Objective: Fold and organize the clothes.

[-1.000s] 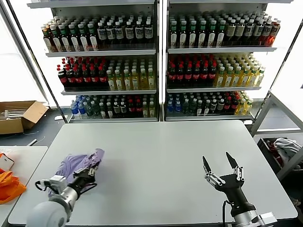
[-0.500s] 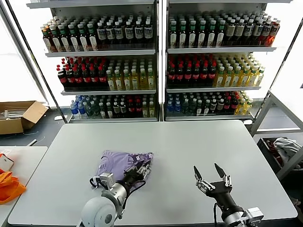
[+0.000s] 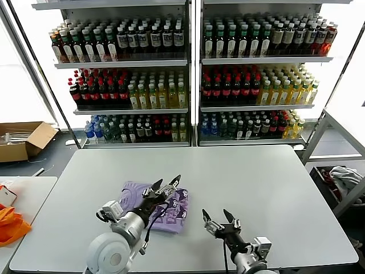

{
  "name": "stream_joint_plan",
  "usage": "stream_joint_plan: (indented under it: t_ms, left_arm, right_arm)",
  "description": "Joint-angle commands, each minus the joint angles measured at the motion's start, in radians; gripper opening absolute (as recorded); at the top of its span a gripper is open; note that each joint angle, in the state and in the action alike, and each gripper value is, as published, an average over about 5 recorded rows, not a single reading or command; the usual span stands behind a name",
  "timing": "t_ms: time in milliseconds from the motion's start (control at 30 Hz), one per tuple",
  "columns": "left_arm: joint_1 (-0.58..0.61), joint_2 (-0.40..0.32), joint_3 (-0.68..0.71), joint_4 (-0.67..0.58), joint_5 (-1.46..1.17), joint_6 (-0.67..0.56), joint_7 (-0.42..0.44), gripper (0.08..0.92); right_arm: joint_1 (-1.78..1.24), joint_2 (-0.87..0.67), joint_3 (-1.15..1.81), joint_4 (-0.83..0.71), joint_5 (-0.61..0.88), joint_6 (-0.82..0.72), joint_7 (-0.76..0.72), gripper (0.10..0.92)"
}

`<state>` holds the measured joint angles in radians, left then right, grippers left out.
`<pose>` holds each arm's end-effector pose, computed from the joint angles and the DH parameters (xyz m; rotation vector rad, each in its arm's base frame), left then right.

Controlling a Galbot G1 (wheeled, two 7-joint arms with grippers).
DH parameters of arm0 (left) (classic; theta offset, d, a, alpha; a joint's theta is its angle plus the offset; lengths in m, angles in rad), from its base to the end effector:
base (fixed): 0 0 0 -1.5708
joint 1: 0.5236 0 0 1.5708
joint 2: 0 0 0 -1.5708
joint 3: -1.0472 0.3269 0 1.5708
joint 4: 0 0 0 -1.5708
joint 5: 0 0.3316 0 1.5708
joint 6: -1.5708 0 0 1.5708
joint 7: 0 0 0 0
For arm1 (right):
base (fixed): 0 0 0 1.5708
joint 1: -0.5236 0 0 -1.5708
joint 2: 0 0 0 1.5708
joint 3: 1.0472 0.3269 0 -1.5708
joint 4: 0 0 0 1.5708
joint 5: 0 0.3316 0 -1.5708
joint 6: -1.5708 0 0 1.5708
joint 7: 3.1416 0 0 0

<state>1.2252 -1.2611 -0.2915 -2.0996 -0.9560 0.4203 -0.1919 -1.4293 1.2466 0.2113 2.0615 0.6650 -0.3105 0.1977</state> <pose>0.2438 -0.0141 -0.2187 -0.5566 -2.6468 0.8232 0.1873 0.0308 -0.2804 0.4079 -2.6425 -0.5263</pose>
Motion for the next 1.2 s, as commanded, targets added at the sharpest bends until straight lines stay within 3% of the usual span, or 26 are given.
stream_joint_plan:
  t_ms: [33,300,400,633,800,1067,1200]
  left_arm:
    - [0.114,0.075,-0.233,-0.097,-0.083,-0.04,0.033,0.806]
    - [0.192,0.053,-0.275,-0.147,-0.113,-0.038,0.039,0.823]
    - [0.205,0.053,-0.289,-0.153,-0.124,-0.038,0.038,0.823]
    - [0.217,0.061,-0.315,-0.15,-0.15,-0.036,0.036,0.823]
    - [0.227,0.06,-0.33,-0.144,-0.174,-0.039,0.037,0.823]
    - [0.23,0.045,-0.345,-0.127,-0.18,-0.044,0.041,0.823]
    - [0.228,0.036,-0.345,-0.126,-0.18,-0.043,0.042,0.822]
  right_arm:
    - [0.224,0.189,-0.279,-0.256,0.059,-0.055,0.147,0.823]
    - [0.269,0.219,-0.294,-0.31,0.026,-0.054,0.142,0.817]
    - [0.263,0.21,-0.29,-0.292,0.025,-0.05,0.136,0.768]
    - [0.256,0.179,-0.274,-0.244,0.014,-0.064,0.112,0.569]
    - [0.266,0.125,-0.239,-0.21,-0.032,-0.157,0.043,0.422]
    - [0.319,-0.034,-0.143,-0.146,-0.083,-0.268,-0.114,0.191]
    - [0.34,-0.167,-0.085,-0.123,-0.082,-0.27,-0.194,0.131]
